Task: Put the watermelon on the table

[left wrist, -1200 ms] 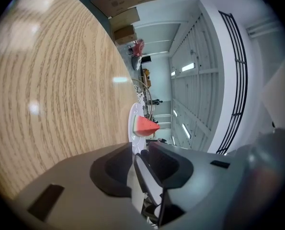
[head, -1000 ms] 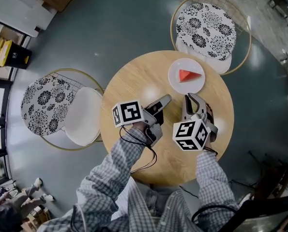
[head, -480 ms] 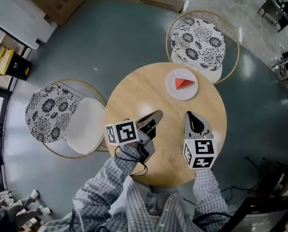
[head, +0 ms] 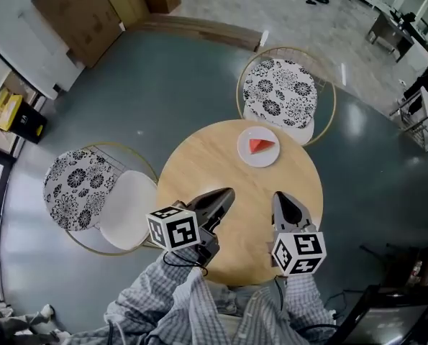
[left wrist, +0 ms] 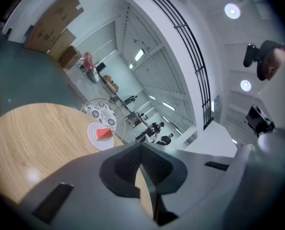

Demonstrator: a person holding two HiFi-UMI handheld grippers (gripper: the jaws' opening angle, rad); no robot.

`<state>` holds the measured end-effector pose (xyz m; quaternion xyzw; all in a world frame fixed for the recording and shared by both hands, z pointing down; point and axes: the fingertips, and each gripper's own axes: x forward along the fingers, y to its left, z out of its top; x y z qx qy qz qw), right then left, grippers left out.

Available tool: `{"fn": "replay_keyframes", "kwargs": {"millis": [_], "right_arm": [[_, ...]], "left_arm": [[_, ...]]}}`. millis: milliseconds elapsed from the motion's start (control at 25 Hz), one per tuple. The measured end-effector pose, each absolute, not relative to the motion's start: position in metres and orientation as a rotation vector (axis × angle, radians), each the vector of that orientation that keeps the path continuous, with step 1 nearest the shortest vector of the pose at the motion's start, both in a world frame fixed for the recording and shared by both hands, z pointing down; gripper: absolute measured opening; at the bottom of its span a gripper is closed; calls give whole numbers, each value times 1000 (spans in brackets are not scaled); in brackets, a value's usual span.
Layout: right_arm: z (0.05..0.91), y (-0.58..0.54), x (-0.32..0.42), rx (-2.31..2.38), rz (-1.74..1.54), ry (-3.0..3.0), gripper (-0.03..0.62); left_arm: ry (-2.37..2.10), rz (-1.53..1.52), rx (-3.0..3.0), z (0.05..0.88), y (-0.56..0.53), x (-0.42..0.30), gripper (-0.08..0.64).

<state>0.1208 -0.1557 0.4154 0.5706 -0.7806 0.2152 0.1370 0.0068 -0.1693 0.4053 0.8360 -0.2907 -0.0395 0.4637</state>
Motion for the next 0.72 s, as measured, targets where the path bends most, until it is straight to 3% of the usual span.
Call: {"fn": "replay_keyframes", "kwargs": {"millis": [720], "right_arm": [[317, -132, 113, 1755, 590, -2466, 8]], "left_arm": [[-694, -104, 2374, 307, -141, 5, 6]]}}
